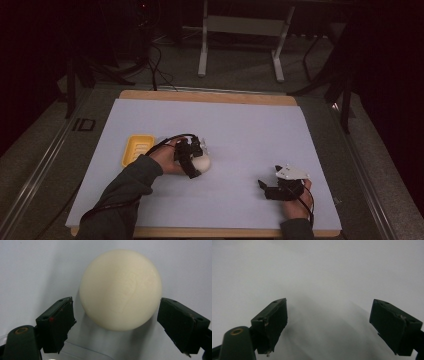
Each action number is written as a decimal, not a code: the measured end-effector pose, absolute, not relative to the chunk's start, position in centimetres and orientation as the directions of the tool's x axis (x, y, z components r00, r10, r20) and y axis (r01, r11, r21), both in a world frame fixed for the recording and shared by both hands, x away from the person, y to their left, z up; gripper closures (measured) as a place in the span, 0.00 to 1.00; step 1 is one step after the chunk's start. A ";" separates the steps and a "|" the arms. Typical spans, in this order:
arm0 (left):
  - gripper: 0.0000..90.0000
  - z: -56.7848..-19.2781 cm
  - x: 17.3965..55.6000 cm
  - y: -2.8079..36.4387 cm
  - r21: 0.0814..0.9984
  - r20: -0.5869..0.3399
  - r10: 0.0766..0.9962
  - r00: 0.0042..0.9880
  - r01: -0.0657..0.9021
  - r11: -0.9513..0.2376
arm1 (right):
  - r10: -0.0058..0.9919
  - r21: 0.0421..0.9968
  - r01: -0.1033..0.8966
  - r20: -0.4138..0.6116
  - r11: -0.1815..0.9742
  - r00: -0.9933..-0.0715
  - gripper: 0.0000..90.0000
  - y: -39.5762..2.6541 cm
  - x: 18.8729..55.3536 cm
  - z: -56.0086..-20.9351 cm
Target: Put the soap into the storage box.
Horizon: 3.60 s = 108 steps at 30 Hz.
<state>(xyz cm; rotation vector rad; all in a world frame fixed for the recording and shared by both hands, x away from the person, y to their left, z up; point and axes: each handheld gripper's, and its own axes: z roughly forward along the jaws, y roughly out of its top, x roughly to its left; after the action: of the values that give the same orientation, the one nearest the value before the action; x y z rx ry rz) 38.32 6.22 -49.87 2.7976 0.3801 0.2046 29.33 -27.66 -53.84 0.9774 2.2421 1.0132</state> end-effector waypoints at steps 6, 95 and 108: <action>0.17 -50.0 38.5 5.8 0.311 0.097 0.280 0.955 0.238 -0.920 | 0.769 0.784 0.406 -0.136 0.469 -0.625 0.16 -27.7 29.3 -53.8; 0.28 -49.2 40.9 5.5 0.202 0.001 0.292 0.956 0.286 -0.937 | 0.767 0.782 0.409 -0.134 0.470 -0.627 0.16 -27.7 29.4 -53.8; 0.28 -48.3 41.0 6.9 0.200 0.016 0.318 0.948 0.309 -0.930 | 0.766 0.781 0.408 -0.137 0.473 -0.627 0.16 -27.6 29.4 -53.8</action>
<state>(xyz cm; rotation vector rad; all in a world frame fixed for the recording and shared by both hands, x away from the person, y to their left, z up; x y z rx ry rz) 40.95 6.85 -48.34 2.9068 0.4725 0.0710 29.38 -27.64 -53.84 0.9743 2.2491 1.0082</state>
